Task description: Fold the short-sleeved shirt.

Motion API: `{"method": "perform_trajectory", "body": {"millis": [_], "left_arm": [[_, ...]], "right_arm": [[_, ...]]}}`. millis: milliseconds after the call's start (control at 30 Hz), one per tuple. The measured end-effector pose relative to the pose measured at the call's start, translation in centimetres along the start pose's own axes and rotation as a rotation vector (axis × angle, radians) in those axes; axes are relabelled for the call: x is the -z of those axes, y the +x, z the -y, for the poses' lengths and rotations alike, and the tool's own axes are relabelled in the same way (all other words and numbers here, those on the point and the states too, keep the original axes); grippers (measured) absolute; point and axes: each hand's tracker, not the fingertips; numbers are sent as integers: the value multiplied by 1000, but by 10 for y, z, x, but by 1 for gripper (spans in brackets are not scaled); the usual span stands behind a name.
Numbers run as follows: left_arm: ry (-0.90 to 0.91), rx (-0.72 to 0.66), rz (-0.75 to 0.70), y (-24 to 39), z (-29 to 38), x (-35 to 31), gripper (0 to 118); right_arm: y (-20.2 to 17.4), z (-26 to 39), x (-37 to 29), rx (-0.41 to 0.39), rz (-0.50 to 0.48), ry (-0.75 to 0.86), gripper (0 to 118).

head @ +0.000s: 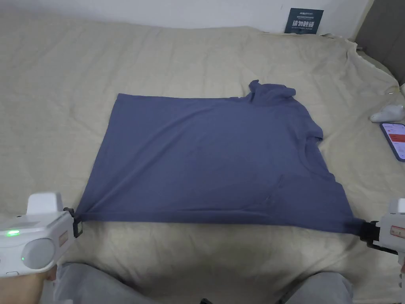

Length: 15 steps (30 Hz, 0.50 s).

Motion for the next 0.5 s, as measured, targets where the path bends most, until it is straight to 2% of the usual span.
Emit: {"method": "perform_trajectory", "body": {"millis": [167,200,233,267,300,333,367,500], "left_arm": [[-34,25,4,4,2,5,2],[-37,20,3,3,-1,3,16],[-42,20,-5,2,-3,1,32],[-44,25,-5,0,-4,-1,55],[-45,27,-7,-4,-7,-4,86],[-45,26,-12,-7,-11,-7,106],[-37,20,-16,-10,-17,-12,117],[78,-63,-11,-21,-48,-35,118]], "right_arm": [[-8,1,4,-49,7,-20,2],[-9,-1,2,-54,5,-20,5],[-8,-1,-1,-56,8,-13,16],[-6,-4,-4,-61,5,-8,39],[-3,-8,-7,-62,-5,-10,75],[-2,-10,-11,-55,-9,-5,98],[-1,-12,-19,-49,-6,26,108],[-2,-30,-56,-36,17,207,111]]}}
